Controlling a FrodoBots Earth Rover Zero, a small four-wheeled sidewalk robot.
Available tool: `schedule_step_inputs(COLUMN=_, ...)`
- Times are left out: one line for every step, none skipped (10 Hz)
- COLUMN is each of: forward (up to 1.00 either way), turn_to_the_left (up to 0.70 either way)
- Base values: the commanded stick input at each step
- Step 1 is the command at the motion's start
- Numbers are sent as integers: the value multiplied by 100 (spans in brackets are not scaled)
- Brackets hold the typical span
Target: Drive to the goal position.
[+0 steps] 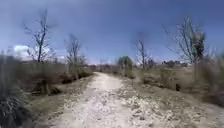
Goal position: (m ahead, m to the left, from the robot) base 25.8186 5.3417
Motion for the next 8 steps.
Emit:
schedule_step_inputs(forward=70, turn_to_the_left=0)
schedule_step_inputs(forward=70, turn_to_the_left=0)
schedule_step_inputs(forward=70, turn_to_the_left=0)
schedule_step_inputs(forward=70, turn_to_the_left=0)
schedule_step_inputs(forward=70, turn_to_the_left=0)
schedule_step_inputs(forward=70, turn_to_the_left=0)
schedule_step_inputs(forward=70, turn_to_the_left=0)
schedule_step_inputs(forward=70, turn_to_the_left=0)
